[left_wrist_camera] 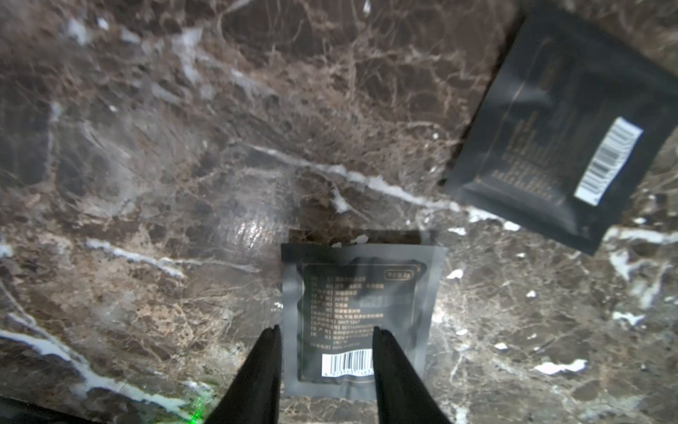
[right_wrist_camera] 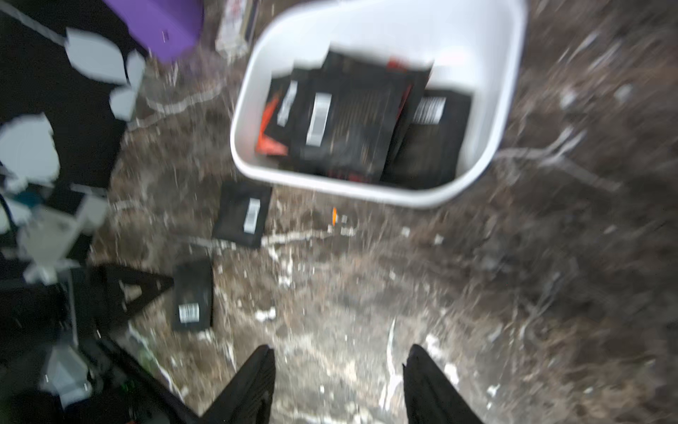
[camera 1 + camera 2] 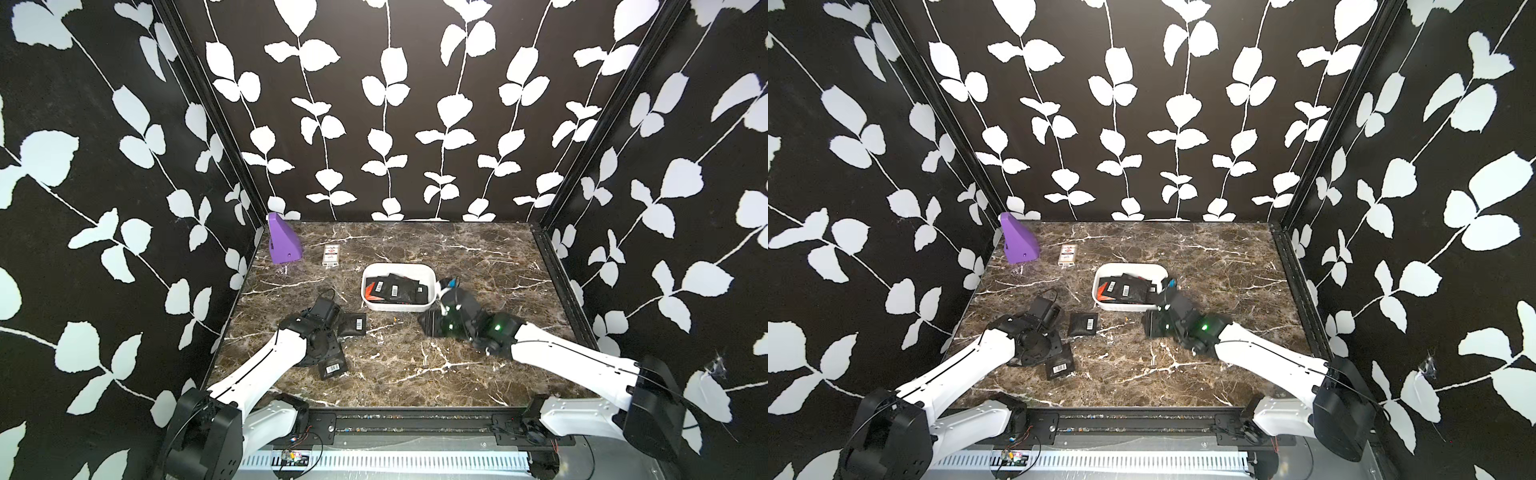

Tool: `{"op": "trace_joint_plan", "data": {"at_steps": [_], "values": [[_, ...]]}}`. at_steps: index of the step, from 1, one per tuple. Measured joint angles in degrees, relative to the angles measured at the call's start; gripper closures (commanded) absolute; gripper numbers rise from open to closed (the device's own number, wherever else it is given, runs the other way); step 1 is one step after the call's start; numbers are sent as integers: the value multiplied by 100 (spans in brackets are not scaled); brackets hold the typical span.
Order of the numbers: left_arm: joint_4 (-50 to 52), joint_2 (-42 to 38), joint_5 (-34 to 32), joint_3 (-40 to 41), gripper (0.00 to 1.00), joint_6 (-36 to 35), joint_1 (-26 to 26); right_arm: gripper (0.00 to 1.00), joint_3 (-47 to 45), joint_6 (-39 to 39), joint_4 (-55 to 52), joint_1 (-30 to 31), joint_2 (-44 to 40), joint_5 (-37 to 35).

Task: Put the tea bags into the storage box
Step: Place the tea bag in the storage box, then pick up the tea bag from the center of the board.

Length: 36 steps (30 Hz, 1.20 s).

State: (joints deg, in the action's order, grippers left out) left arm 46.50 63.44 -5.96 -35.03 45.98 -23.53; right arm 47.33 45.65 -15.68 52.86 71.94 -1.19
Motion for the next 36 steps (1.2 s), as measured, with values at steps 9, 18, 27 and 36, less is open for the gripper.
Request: {"op": "trace_joint_plan", "data": {"at_steps": [9,18,27,36], "values": [[-374,24,278,487,76,133,0,44,-13,140,861,776,1283,549],[-975,-166,516,752,77,446,-247,45,313,382,1521,870,2358,1088],[-1904,214,815,723,79,938,-942,46,656,640,1836,870,2822,1169],[-2028,197,1008,704,80,1099,-1051,53,990,791,1980,870,3222,1152]]}}
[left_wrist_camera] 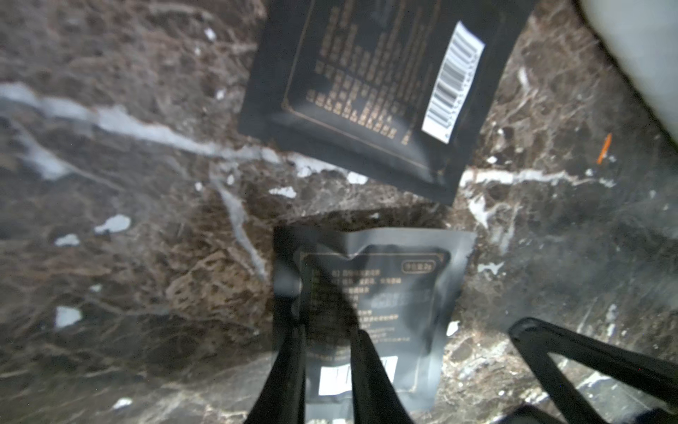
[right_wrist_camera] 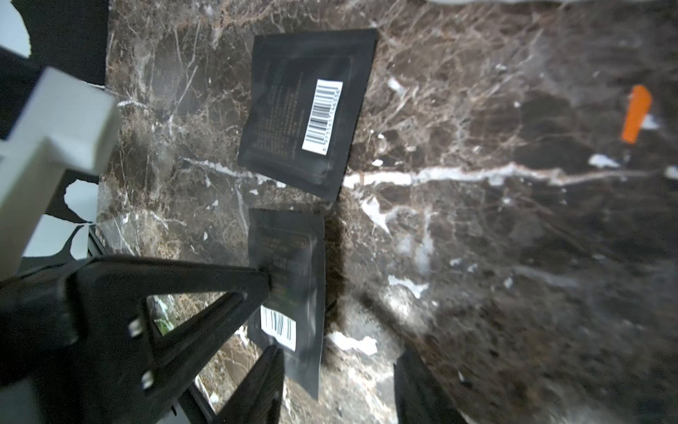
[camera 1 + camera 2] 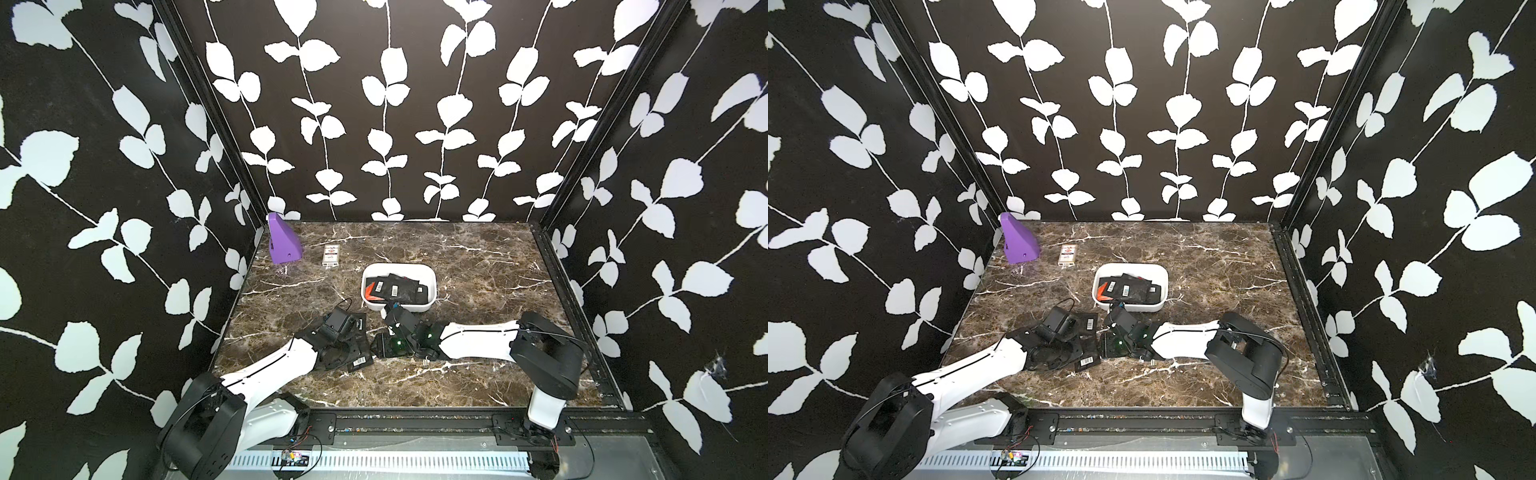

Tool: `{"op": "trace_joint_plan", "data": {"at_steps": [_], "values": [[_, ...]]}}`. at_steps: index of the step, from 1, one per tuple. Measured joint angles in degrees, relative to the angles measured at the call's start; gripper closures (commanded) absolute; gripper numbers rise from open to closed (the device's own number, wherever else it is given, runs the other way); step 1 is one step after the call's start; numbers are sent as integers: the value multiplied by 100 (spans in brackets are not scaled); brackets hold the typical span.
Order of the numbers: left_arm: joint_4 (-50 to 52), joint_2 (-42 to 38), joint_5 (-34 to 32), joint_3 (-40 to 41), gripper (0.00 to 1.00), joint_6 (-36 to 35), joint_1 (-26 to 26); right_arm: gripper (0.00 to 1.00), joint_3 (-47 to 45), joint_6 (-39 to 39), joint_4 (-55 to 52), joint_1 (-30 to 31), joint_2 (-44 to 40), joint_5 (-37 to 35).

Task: Put the tea bags into the storage box
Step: Pick up the tea bag from the center of the board.

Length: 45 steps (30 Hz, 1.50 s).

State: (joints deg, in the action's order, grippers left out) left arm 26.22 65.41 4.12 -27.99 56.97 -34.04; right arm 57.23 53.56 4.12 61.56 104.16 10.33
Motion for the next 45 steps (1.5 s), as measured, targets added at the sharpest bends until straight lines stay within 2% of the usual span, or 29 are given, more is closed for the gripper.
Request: {"op": "trace_joint_plan", "data": {"at_steps": [16,22,26,30,33,38,42,45], "values": [[-387,17,107,195,83,52,0,71,72,251,343,7,420,219],[-409,13,107,205,84,55,0,85,160,295,450,44,557,302],[-415,-20,105,223,84,55,0,99,170,308,472,57,562,352],[-365,-66,101,223,81,50,0,100,179,302,479,59,562,367],[-177,-205,31,175,74,-11,0,100,223,232,365,63,525,343],[686,-551,-649,-664,59,-461,-4,100,354,-153,-507,66,-208,-90],[1021,-579,-1292,-1464,61,-890,9,100,616,-468,-1244,-11,-1097,-492],[1043,-382,-1438,-1725,64,-1154,136,100,782,-627,-1606,-271,-1714,-664]]}}
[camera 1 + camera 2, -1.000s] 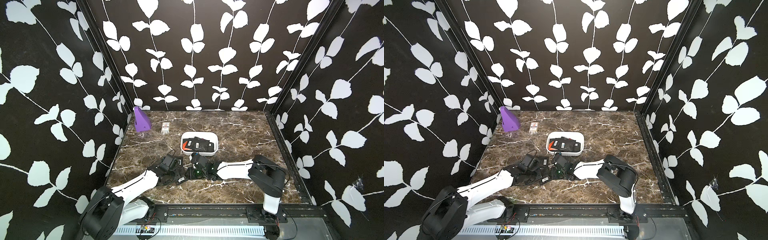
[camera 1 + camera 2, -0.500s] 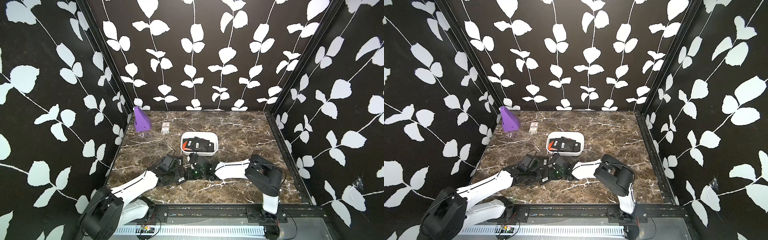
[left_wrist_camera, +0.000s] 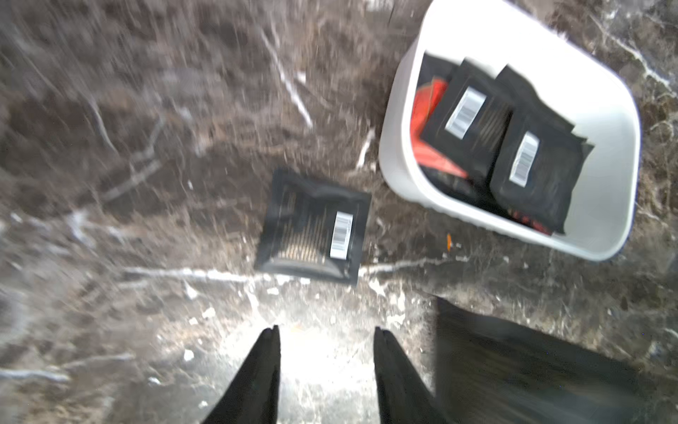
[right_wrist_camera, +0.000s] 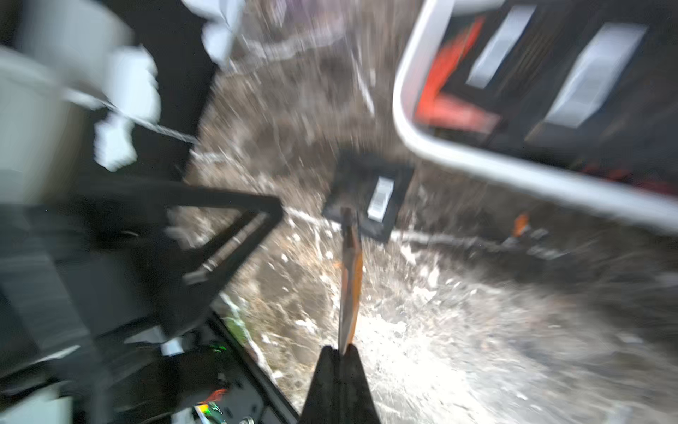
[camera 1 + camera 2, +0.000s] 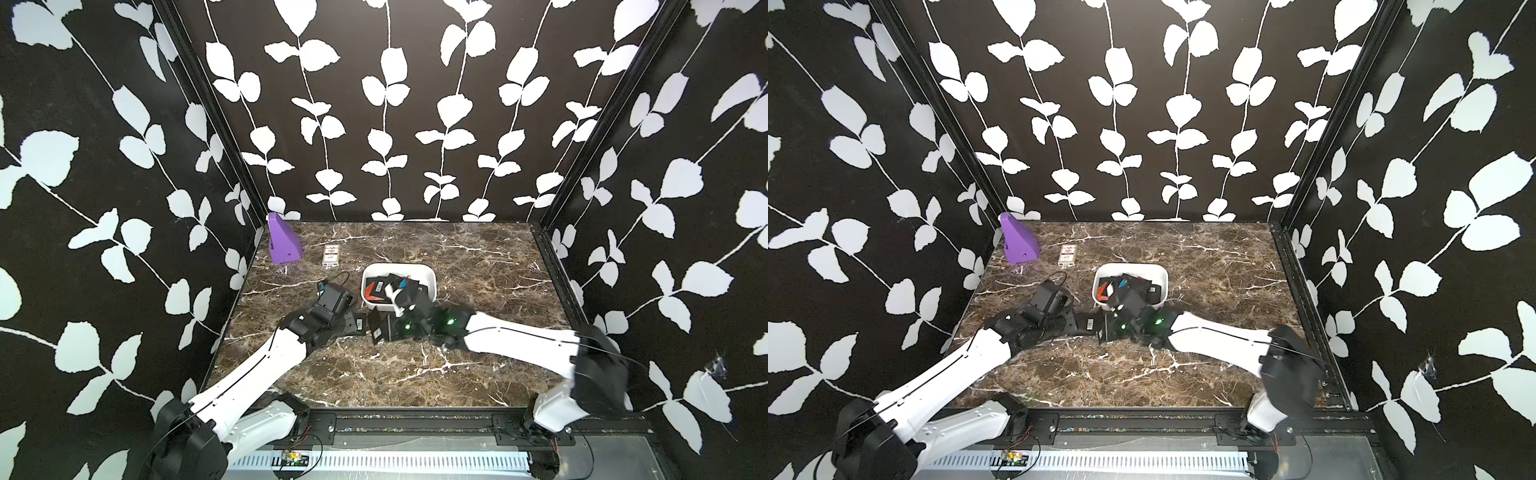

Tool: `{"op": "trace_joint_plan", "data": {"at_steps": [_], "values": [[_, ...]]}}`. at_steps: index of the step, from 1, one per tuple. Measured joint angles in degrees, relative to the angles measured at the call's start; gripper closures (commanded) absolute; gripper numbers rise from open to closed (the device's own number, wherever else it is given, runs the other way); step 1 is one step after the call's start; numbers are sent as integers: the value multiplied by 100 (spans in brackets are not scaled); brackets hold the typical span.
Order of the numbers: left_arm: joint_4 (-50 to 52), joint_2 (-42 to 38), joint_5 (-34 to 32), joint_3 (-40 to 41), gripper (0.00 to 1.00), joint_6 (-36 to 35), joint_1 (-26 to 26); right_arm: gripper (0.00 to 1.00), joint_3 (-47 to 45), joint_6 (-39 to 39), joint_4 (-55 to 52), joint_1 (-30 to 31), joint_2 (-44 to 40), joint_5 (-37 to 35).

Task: Put the tea bags into the storage box
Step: Pick up the tea bag from the center of the board, then place the tea bag in the storage box.

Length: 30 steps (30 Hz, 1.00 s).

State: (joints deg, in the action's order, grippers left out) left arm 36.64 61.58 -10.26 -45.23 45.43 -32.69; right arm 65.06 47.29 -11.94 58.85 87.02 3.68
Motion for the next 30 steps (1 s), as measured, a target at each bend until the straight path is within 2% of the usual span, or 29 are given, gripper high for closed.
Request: {"op": "trace_joint_plan", "data": {"at_steps": [4,10,15,20,25,26,30], "values": [[-184,428,162,-4,63,-227,459,100,105,-105,-212,-691,-407,-74],[-662,953,278,-4,53,-551,903,100,306,-125,-352,-1440,-59,0],[-907,1565,293,-72,54,-796,999,100,588,-107,-240,-1641,603,245],[-1067,2194,317,-197,61,-1016,1034,100,1067,-94,-63,-1714,1353,426],[-1307,2520,492,-238,61,-1207,1036,100,1137,-7,155,-1816,1681,492],[-1344,2566,529,-247,62,-1233,1036,98,1126,11,170,-1849,1705,492],[-1438,2774,651,-332,62,-1322,1036,75,1058,50,205,-1934,1714,472]]}}
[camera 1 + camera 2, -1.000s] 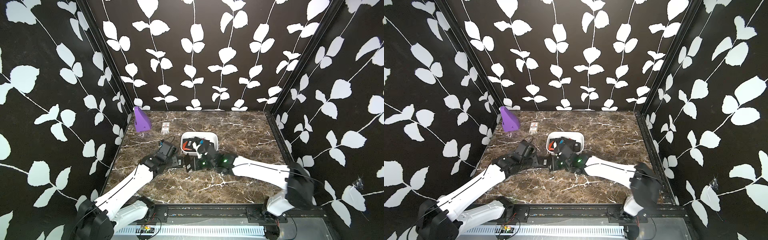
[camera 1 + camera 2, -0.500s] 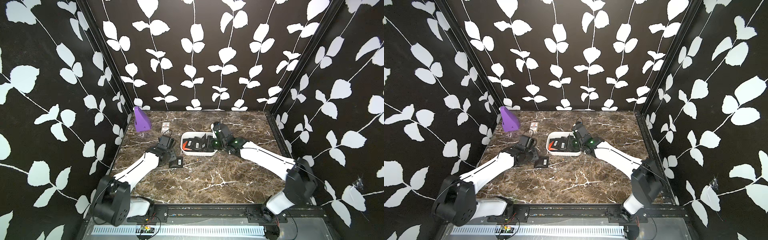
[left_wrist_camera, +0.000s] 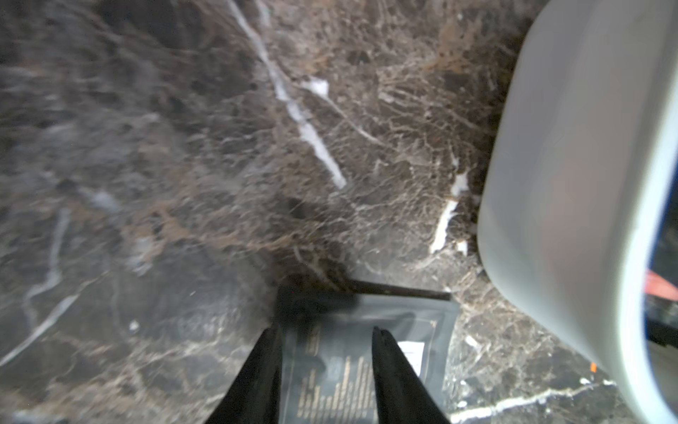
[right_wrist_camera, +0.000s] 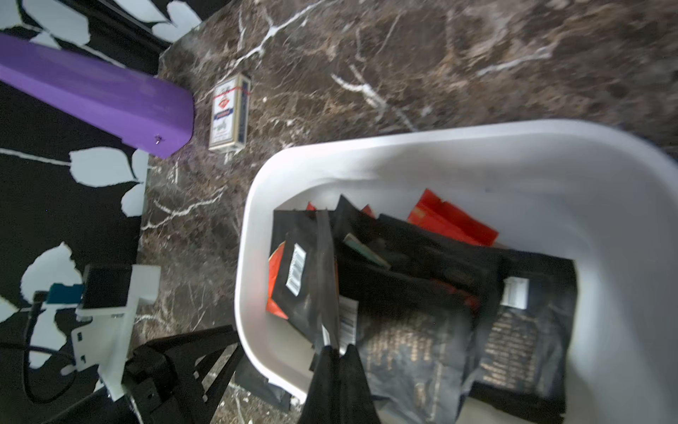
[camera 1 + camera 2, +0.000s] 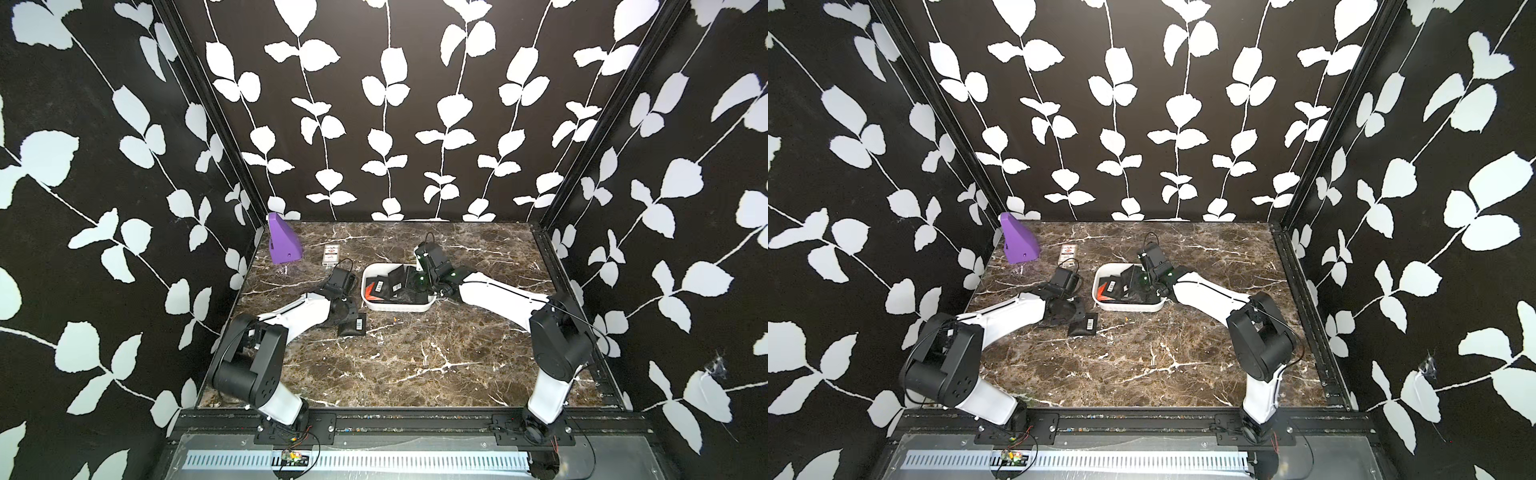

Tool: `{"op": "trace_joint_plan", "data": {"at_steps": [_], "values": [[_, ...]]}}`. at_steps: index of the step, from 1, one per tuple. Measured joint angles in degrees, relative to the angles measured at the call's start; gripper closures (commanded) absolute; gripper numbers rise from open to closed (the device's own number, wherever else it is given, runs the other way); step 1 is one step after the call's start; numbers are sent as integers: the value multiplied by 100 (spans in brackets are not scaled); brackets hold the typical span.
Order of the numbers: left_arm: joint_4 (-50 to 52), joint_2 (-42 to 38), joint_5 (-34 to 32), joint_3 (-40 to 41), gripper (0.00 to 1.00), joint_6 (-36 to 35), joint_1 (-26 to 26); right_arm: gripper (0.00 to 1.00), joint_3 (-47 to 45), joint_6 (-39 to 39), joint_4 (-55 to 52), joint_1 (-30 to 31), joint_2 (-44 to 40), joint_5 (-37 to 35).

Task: Put the tea bags into the storage box
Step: Place the tea bag in the storage box.

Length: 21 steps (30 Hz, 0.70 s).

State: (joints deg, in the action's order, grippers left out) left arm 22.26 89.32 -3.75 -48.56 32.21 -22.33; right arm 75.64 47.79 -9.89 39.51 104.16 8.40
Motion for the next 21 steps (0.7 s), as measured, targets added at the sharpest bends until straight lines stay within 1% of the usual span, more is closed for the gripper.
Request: {"op": "trace_joint_plan", "data": {"at_steps": [1,3,8,10,15,18,21], "values": [[-9,28,17,-7,62,-17,0,69,-9,4,-2,-20,-2,-4],[-37,72,76,-4,62,-39,0,62,-269,-20,57,-46,-181,-94],[-179,87,205,146,63,-72,-2,55,-826,-116,-275,-52,-949,-326],[-243,26,247,271,63,-81,-4,52,-1062,-144,-308,-52,-1375,-376],[-245,-269,262,577,64,-76,-199,51,-1683,-136,-330,-17,-2347,-511],[-243,-332,216,643,64,-37,-514,51,-2096,-68,-332,87,-2750,-581],[-280,-367,186,693,64,109,-890,50,-2483,28,-339,319,-3029,-605]]}}
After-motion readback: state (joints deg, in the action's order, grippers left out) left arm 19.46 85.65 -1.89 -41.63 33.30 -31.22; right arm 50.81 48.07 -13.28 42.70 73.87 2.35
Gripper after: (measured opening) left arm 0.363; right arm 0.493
